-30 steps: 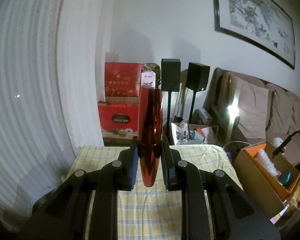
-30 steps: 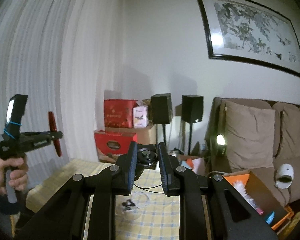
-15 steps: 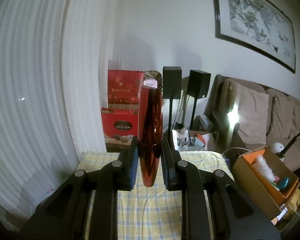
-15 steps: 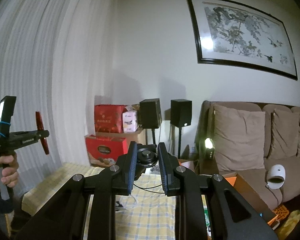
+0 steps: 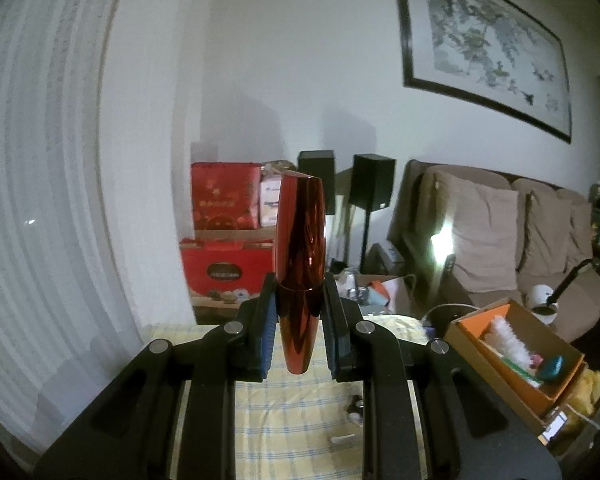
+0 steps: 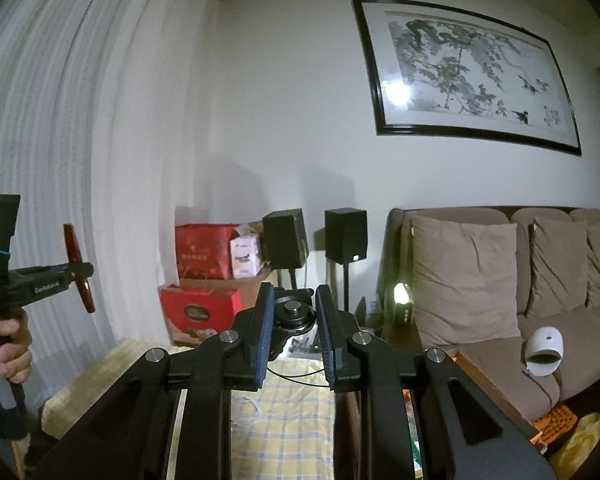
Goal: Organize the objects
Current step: 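Carry the red cylinder with the left tool while the right tool carries the black cable toward the box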
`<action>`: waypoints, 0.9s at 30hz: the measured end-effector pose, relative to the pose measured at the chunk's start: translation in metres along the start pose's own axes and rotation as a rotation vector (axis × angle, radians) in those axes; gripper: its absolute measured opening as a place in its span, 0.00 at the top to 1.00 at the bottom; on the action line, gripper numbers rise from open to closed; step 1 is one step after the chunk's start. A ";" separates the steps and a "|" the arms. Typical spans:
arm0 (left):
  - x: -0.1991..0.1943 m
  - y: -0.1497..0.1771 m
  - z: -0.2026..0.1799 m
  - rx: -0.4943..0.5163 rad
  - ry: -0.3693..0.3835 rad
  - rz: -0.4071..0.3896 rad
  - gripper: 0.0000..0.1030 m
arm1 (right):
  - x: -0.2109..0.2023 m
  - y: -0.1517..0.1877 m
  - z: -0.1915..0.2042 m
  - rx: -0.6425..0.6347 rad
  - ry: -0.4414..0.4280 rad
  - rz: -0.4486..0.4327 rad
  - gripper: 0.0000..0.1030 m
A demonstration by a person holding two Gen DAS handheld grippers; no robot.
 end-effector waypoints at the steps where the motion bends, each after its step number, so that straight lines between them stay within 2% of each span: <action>1: 0.000 -0.001 -0.003 0.003 0.001 -0.002 0.82 | -0.002 -0.001 -0.001 0.001 0.001 -0.003 0.80; 4: -0.001 -0.003 -0.013 0.010 0.010 -0.007 0.82 | -0.006 -0.002 -0.003 0.001 0.003 -0.010 0.80; 7: -0.005 -0.003 -0.026 0.042 -0.012 -0.033 0.82 | -0.005 -0.001 -0.006 0.002 0.020 -0.006 0.80; 15: -0.003 -0.004 -0.067 0.092 0.063 -0.031 0.82 | -0.009 -0.001 -0.018 0.020 0.039 -0.001 0.80; 21: 0.002 -0.012 -0.084 0.110 0.061 -0.047 0.82 | -0.015 -0.002 -0.030 0.030 0.075 -0.007 0.80; 27: 0.011 -0.016 -0.095 0.115 0.089 -0.036 0.82 | -0.023 -0.003 -0.048 0.056 0.108 -0.017 0.80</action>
Point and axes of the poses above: each gripper's, at about its wrist camera, not at the fingertips, and x roughly the way its jaws point, z to its left, y to its underside, the point moved 7 cm from there along x, roughly the way its jaws point, and after that the axes turned 13 degrees about z, right-handed, at the moved point
